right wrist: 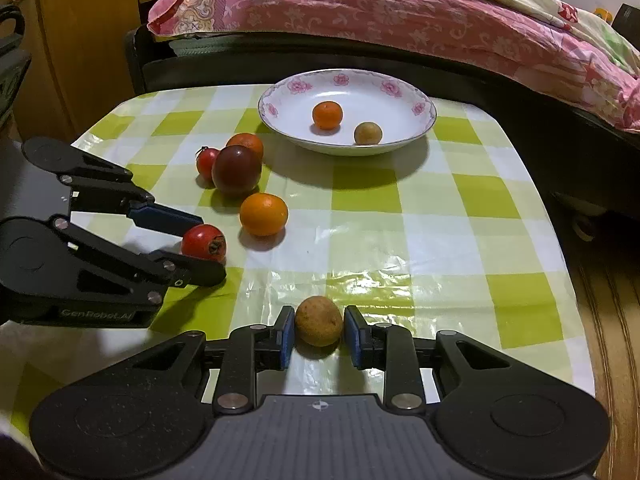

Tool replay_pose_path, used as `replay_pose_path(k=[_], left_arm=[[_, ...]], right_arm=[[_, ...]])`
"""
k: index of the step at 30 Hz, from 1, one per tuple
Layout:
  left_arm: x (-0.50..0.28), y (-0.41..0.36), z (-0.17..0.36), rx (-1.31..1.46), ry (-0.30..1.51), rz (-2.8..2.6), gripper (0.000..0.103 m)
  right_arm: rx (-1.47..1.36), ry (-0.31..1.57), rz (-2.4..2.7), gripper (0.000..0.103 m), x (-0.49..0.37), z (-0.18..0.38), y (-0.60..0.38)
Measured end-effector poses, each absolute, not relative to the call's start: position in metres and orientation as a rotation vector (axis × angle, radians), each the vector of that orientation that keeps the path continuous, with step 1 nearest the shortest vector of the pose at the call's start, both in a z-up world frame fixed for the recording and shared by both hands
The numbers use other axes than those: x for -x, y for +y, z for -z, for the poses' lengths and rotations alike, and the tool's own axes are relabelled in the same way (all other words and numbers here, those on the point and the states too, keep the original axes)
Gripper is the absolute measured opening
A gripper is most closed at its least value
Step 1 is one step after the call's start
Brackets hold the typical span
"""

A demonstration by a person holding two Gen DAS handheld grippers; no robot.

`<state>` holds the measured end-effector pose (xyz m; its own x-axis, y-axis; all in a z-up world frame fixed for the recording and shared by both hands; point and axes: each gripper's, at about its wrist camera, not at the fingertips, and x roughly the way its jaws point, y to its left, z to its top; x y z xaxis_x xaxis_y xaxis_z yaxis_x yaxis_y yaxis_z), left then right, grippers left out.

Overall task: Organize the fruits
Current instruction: 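Grasp a red cherry tomato with the left tool while the right tool grasps another brown fruit, then carry both fruits to the plate and open the right tool to drop the brown fruit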

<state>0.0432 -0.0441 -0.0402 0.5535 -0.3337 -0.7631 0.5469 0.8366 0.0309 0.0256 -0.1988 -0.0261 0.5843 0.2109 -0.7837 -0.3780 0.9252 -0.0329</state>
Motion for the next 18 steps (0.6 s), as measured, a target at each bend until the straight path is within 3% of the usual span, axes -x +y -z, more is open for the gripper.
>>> replay_pose_path(k=[8,18], left_arm=[[-0.0454,-0.0453,0.0393,-0.254,0.857,0.531,0.038],[-0.0460,-0.0477,0.0359,-0.246,0.865,0.533,0.038]], right_arm=[[0.221,0.893,-0.330,0.022,-0.0251,0.0267,-0.1960],[0.203,0.903,-0.322,0.022,-0.0314,0.0250,-0.1921]])
